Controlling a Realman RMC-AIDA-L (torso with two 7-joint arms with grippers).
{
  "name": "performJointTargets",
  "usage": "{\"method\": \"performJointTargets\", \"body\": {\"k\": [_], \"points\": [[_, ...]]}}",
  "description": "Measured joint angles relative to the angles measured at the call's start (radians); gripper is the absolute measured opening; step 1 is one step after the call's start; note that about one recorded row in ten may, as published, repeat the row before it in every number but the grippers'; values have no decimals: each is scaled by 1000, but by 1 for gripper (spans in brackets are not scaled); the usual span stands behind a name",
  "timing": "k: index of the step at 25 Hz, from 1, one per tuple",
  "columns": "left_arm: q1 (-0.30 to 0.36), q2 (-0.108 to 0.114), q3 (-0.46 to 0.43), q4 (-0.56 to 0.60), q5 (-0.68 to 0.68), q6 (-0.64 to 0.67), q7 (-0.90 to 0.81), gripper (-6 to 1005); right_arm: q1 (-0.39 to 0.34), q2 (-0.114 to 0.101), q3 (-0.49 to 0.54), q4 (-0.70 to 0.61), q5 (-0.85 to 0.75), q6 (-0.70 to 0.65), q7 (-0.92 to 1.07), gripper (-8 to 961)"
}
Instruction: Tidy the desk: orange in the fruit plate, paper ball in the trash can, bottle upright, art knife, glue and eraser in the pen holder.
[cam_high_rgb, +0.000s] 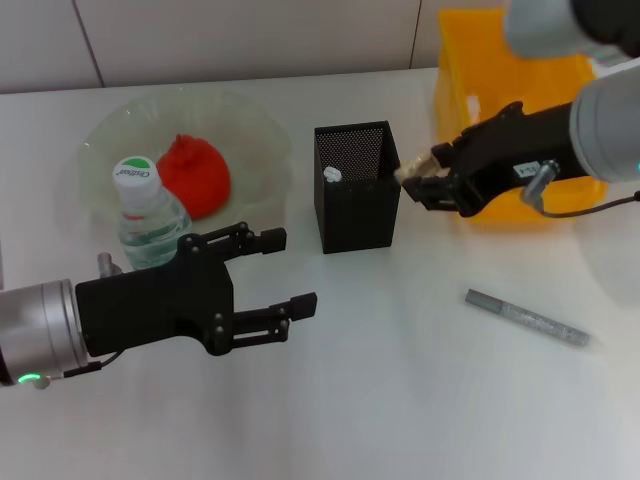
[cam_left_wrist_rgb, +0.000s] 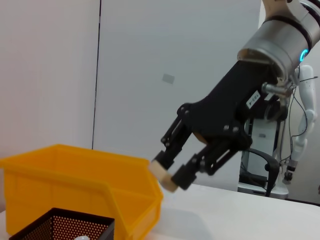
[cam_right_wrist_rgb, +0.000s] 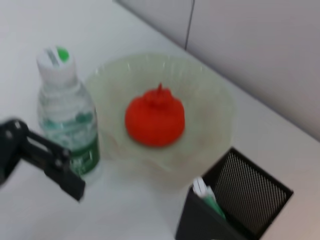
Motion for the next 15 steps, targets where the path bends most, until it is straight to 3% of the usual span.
{"method": "performJointTargets", "body": {"k": [9,15], "points": [[-5,-1,0,-15,-6,5,0,789,-84,-3,160,78,337,130,-192,394],[-5,-1,4,-15,-14,7,0,789,-92,-8,292,277,550,178,-364,393]]}}
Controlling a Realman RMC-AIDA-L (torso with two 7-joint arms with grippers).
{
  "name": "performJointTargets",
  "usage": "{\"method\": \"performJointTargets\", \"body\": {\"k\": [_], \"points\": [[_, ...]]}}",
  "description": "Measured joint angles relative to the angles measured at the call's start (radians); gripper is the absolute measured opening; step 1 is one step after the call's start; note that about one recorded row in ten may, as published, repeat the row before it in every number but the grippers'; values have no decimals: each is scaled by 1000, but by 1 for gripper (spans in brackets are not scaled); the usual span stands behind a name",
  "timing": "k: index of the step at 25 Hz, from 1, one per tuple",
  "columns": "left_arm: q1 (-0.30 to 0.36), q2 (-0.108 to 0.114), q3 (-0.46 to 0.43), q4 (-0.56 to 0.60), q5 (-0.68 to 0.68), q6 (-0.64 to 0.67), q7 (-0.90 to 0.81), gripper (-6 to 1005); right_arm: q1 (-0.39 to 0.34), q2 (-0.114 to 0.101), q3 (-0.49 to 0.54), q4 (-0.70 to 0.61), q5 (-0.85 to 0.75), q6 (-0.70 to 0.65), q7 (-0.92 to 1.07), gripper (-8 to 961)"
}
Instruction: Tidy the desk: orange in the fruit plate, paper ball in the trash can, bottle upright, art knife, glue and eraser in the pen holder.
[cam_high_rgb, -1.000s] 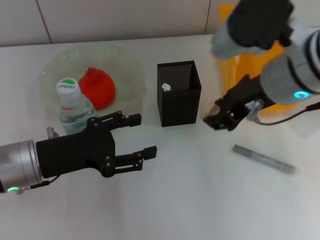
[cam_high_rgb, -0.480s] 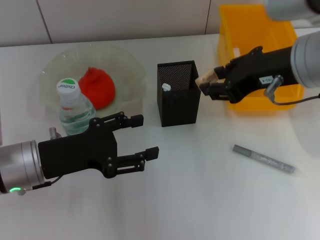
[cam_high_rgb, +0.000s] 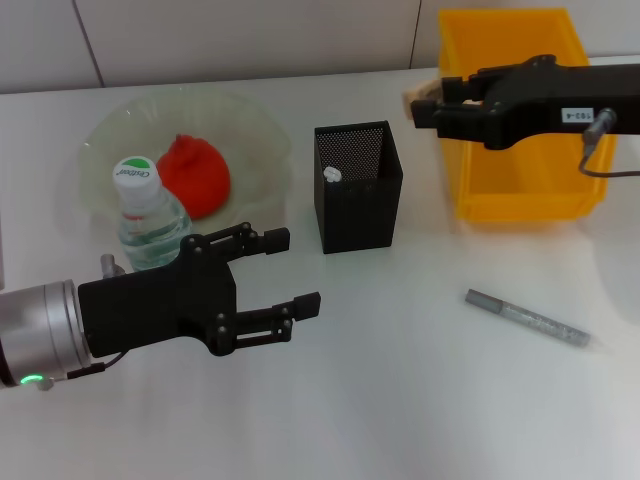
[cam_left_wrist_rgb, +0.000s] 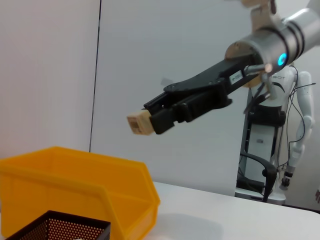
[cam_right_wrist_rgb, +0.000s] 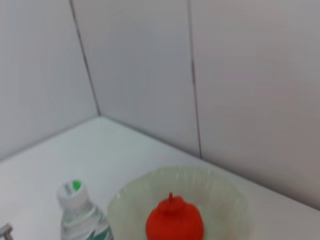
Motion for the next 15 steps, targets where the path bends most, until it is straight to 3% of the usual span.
{"method": "performJointTargets", "body": {"k": [6,15], "points": [[-5,0,0,0,0,0,0,789,51,-3,129,253,163,-4,-209,394],[-9,0,0,-1,-1,-3,0,789,188,-17,198,542,174,3,-351,393]]}}
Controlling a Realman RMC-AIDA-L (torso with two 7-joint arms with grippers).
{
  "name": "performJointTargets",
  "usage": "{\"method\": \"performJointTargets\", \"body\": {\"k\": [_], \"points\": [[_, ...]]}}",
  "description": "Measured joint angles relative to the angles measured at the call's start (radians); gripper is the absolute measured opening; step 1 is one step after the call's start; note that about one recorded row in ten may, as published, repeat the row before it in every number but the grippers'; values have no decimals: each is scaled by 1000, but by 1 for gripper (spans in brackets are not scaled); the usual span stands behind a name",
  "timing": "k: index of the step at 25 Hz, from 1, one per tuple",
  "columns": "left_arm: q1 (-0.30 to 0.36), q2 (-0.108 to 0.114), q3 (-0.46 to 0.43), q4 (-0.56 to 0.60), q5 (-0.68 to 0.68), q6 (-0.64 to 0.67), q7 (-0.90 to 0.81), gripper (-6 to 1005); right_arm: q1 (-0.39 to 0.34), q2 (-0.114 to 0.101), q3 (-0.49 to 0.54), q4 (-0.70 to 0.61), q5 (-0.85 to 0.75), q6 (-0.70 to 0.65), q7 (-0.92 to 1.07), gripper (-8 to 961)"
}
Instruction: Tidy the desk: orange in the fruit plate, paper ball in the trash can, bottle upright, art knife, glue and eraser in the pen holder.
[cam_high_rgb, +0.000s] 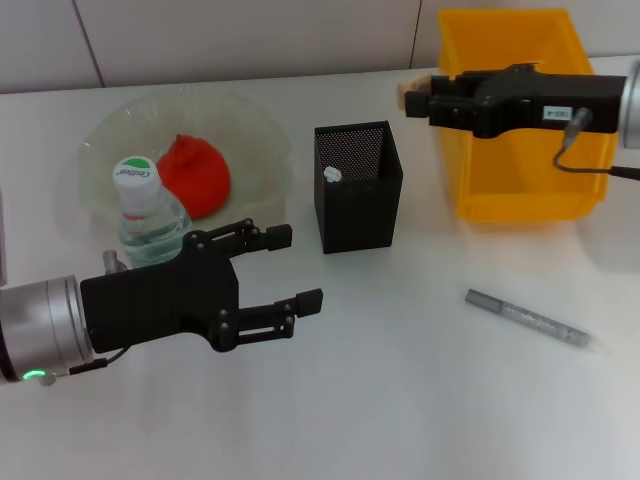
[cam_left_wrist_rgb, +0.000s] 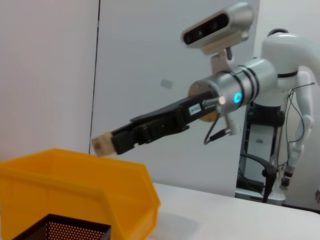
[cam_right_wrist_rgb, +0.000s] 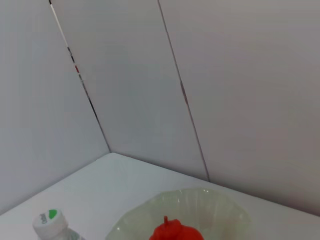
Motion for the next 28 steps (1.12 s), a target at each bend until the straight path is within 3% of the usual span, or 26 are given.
{"method": "performJointTargets", "body": {"k": [6,13,28], "points": [[0,0,0,-5,-3,-4,8,789,96,-22,9,151,-30,15,-40,393],[0,0,0,-7,-8,-5,12,789,153,-6,0,194,-126,75,-43,393],[-2,0,0,-7,-8,-6,14,789,178,-3,-7,220,-132,90,-46,394]]}}
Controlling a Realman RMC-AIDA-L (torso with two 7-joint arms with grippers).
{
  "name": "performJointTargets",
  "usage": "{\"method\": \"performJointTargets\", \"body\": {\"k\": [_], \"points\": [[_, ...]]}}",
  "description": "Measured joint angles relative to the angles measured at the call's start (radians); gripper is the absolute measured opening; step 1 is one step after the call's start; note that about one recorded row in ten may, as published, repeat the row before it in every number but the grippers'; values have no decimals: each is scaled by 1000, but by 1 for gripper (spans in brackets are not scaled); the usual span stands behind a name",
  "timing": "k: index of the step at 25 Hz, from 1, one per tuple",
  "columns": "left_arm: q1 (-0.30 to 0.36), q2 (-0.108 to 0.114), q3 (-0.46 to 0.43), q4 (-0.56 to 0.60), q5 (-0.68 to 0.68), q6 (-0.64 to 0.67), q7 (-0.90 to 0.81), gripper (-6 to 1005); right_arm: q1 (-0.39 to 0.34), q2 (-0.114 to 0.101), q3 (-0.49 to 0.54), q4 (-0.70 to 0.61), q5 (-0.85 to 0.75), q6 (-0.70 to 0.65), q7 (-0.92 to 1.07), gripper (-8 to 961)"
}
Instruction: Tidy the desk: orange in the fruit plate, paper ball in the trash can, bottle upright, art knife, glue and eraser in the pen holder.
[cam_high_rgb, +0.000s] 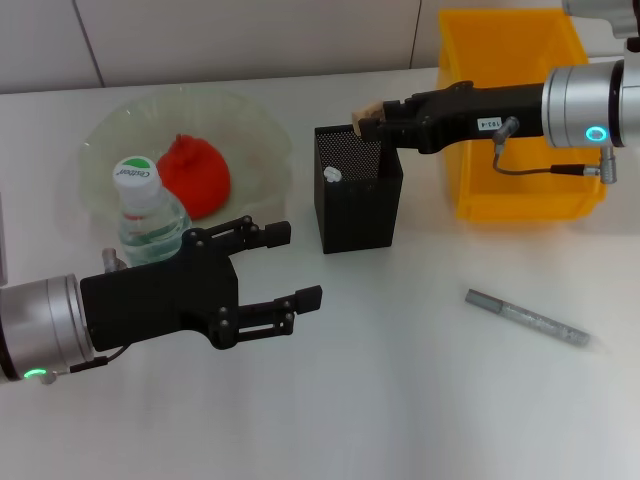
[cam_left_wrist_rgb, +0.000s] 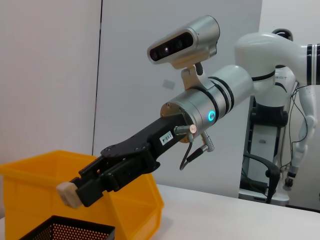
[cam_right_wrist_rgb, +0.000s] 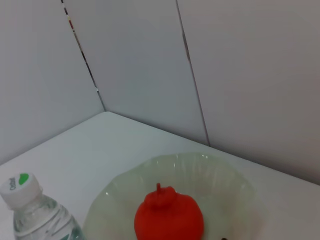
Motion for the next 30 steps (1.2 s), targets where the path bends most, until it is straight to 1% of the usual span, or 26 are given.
{"method": "performJointTargets", "body": {"k": [2,11,17,18,20,23,26,30], "points": [[0,0,0,0,0,0,1,789,-1,1,0,0,0,0,2,394],[-4,0,0,-20,0,0,8,789,-4,2,0,-2,0,0,5,501],[-7,1,-1,-26,0,0,9,789,-23,1,-7,-61,-7,-32,9,583],[-7,1,-1,-26,0,0,9,789,-28,1,-7,-80,-19,-46,17,597],[-7,1,-1,-26,0,0,9,789,-35,2,-8,-125,-58,-75,51,597],[-7,1,0,-26,0,0,9,789,-41,7,-8,-210,-161,-129,142,596],[-7,1,0,-26,0,0,9,789,-53,14,-14,-317,-259,-199,226,596],[-8,1,0,-26,0,0,9,790,-84,15,-49,-480,-345,-296,346,597]]}}
